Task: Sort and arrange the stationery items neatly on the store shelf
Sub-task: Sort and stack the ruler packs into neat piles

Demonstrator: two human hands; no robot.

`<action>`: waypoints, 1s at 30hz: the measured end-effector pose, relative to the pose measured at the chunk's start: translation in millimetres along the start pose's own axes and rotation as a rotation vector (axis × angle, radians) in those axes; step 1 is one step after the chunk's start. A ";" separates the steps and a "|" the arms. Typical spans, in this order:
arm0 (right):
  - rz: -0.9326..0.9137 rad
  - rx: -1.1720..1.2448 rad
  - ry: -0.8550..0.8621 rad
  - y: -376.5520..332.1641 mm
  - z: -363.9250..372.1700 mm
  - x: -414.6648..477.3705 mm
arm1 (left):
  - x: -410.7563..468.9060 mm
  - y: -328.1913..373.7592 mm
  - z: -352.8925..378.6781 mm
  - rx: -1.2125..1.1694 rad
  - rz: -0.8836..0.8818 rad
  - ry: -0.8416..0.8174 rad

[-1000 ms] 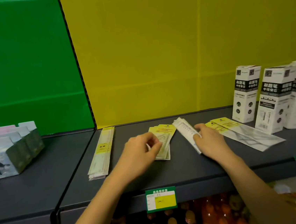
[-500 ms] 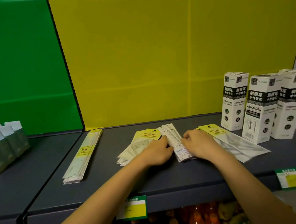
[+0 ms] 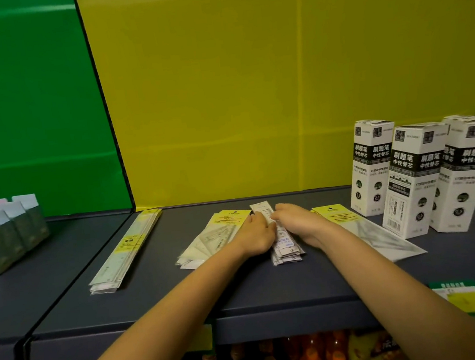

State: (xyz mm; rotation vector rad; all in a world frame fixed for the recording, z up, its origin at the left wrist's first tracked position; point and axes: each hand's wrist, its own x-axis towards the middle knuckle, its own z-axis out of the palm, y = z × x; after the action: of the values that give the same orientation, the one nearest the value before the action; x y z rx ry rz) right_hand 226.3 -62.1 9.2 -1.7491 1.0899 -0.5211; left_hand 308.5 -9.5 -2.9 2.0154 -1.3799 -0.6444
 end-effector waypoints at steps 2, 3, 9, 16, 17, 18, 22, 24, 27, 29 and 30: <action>0.026 0.192 -0.057 0.1 -2.0 -6.6 | -2.7 1.0 -0.4 -0.068 0.011 0.013; 0.023 0.282 -0.060 2.7 -5.1 -8.2 | -3.3 0.3 -0.2 -0.127 0.007 0.011; 0.005 0.608 -0.122 7.2 -12.4 -45.2 | -9.0 -4.5 15.7 -0.666 -0.072 -0.017; -0.009 0.678 -0.133 9.0 0.0 -52.4 | -20.3 7.3 20.6 -0.821 -0.018 -0.006; -0.014 0.670 -0.136 7.9 -0.4 -53.7 | -21.5 7.9 18.6 -0.810 -0.024 -0.006; -0.029 0.616 -0.127 9.9 -1.0 -51.1 | -23.4 8.7 16.9 -0.784 -0.022 -0.001; -0.120 0.273 -0.012 18.4 -19.1 -57.0 | -30.8 7.6 7.5 -0.370 0.094 0.041; -0.175 0.124 0.001 24.1 -37.3 -67.2 | -37.0 8.0 2.2 -0.132 0.190 0.138; -0.241 0.002 0.047 36.9 -67.8 -89.5 | -49.3 13.4 0.4 -0.018 0.393 0.231; -0.269 -0.066 0.090 49.6 -88.8 -105.1 | -57.5 19.8 2.5 0.072 0.466 0.241; -0.276 -0.094 0.117 56.9 -99.4 -113.1 | -62.0 23.1 4.0 0.111 0.487 0.239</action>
State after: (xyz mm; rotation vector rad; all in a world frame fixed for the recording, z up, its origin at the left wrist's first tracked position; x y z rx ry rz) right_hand 70.2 -23.2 16.2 -1.9860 0.9704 -0.7603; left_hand 269.7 41.5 14.2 1.6723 -1.6966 -0.1096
